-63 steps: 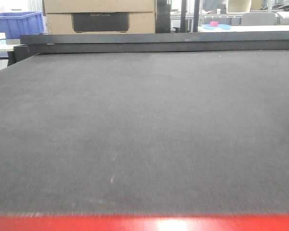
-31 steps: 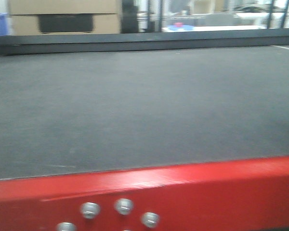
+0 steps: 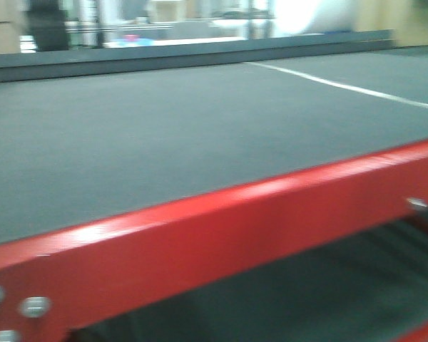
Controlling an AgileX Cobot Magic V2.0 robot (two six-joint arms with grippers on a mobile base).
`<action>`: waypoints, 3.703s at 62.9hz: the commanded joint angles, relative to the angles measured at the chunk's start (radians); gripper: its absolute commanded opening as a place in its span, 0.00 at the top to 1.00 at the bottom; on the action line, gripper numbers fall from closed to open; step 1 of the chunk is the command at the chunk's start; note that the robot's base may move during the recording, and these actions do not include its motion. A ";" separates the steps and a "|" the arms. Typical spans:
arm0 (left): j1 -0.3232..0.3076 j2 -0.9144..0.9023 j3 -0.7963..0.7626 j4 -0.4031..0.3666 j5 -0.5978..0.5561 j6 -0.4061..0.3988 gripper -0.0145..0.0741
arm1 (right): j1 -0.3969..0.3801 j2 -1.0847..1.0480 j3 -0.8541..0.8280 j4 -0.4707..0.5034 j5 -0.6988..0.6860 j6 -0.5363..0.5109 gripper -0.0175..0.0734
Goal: Place valve from conveyor to right shelf box
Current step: 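Hold both valves while the base drives to the shelf of blue bins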
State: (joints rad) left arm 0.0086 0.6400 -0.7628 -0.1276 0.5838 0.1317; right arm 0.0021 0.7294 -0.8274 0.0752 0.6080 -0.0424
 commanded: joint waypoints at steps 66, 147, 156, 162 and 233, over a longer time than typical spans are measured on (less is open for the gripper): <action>-0.003 -0.007 -0.004 -0.013 -0.053 -0.002 0.96 | -0.002 -0.013 -0.007 -0.008 -0.073 -0.002 0.99; -0.003 -0.007 -0.004 -0.013 -0.053 -0.002 0.96 | -0.002 -0.013 -0.007 -0.008 -0.075 -0.002 0.99; -0.003 -0.007 -0.004 -0.013 -0.053 -0.002 0.96 | -0.002 -0.013 -0.007 -0.008 -0.075 -0.002 0.99; -0.003 -0.007 -0.004 -0.013 -0.053 -0.002 0.96 | -0.002 -0.013 -0.007 -0.008 -0.075 -0.002 0.99; -0.003 -0.007 -0.004 -0.013 -0.056 -0.002 0.96 | -0.002 -0.013 -0.007 -0.008 -0.078 -0.002 0.99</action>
State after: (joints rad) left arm 0.0086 0.6400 -0.7628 -0.1316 0.5768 0.1317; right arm 0.0021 0.7279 -0.8274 0.0752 0.6046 -0.0424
